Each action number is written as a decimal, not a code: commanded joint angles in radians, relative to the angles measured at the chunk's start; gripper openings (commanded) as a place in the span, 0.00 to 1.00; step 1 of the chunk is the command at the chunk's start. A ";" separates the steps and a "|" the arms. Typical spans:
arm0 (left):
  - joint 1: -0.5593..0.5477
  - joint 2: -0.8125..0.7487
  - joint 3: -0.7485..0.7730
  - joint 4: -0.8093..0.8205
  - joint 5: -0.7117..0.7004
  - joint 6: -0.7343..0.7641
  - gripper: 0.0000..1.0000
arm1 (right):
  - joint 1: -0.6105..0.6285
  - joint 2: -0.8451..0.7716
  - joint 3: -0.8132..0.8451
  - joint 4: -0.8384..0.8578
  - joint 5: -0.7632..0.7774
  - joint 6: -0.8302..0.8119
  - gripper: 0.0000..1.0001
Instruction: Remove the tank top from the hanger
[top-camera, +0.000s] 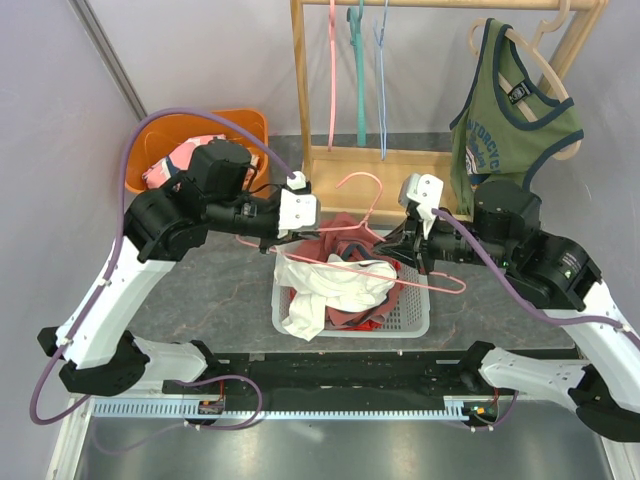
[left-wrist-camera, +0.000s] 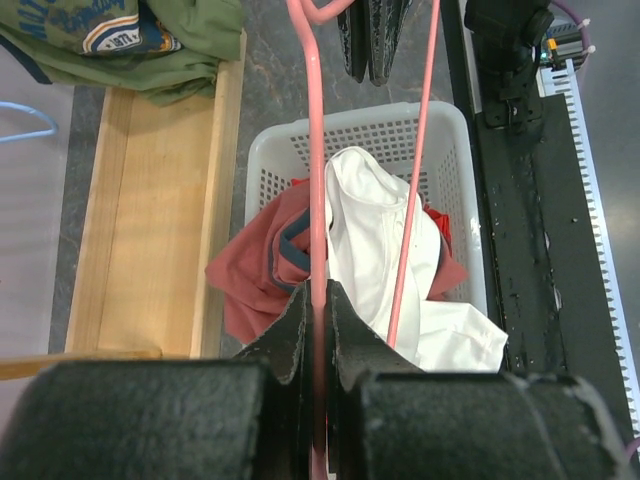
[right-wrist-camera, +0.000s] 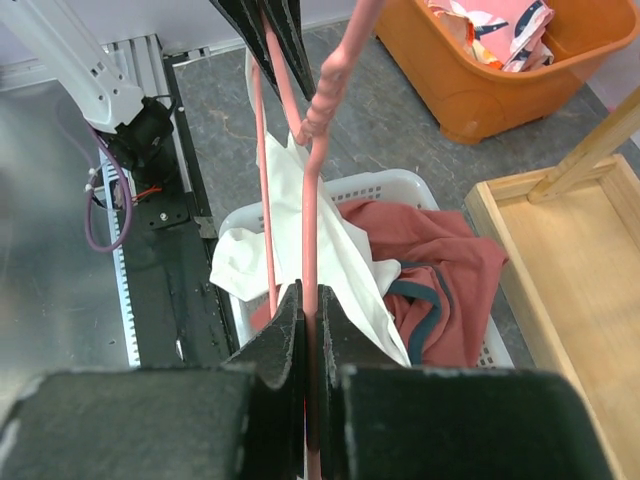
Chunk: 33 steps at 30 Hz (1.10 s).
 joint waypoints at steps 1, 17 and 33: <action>-0.005 -0.028 0.008 -0.002 0.013 0.036 0.02 | -0.007 -0.072 -0.001 0.083 0.002 0.045 0.00; 0.043 -0.149 0.068 0.220 -0.211 -0.075 0.99 | -0.007 -0.184 -0.110 0.129 0.125 0.106 0.00; 0.207 -0.409 -0.402 0.403 -0.214 -0.518 0.85 | -0.007 -0.117 -0.067 0.175 0.181 0.148 0.00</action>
